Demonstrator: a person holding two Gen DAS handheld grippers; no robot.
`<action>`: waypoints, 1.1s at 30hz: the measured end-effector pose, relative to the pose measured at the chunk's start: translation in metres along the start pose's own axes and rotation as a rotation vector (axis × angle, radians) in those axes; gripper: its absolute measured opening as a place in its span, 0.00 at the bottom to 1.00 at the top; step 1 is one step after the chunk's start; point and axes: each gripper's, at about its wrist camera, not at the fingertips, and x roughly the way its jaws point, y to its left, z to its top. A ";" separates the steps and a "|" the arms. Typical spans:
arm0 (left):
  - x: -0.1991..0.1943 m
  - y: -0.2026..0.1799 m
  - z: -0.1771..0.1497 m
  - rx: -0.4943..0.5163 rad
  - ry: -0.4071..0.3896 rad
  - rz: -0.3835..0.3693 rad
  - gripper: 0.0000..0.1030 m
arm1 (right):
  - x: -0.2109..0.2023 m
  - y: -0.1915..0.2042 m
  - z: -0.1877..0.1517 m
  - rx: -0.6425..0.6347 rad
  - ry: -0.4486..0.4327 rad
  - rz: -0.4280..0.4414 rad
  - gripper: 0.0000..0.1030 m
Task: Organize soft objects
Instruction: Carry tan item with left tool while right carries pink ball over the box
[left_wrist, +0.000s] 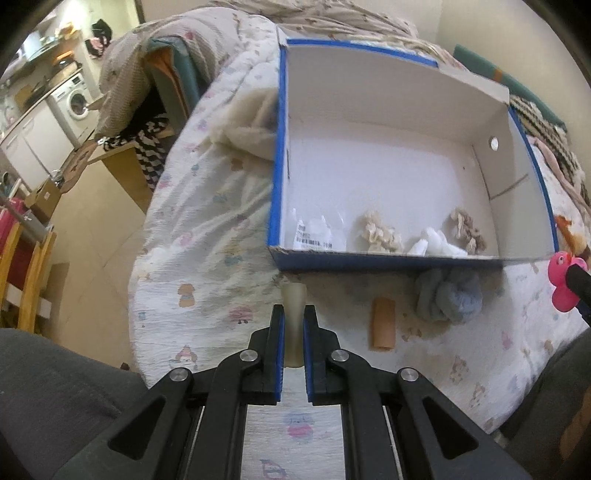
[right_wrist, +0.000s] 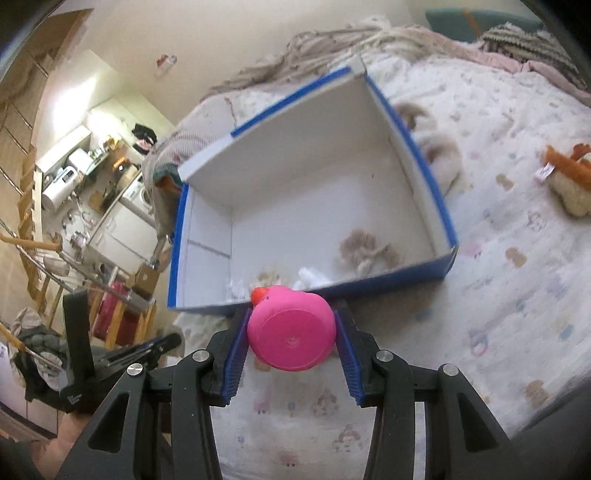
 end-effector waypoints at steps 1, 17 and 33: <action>-0.003 0.002 0.000 -0.007 -0.009 0.002 0.08 | -0.002 0.000 0.002 -0.002 -0.012 -0.003 0.46; -0.028 -0.018 0.050 0.013 -0.182 0.032 0.08 | 0.006 -0.003 0.050 -0.089 -0.113 -0.018 0.46; 0.029 -0.062 0.099 0.062 -0.119 0.031 0.08 | 0.048 -0.017 0.084 -0.121 -0.072 -0.086 0.46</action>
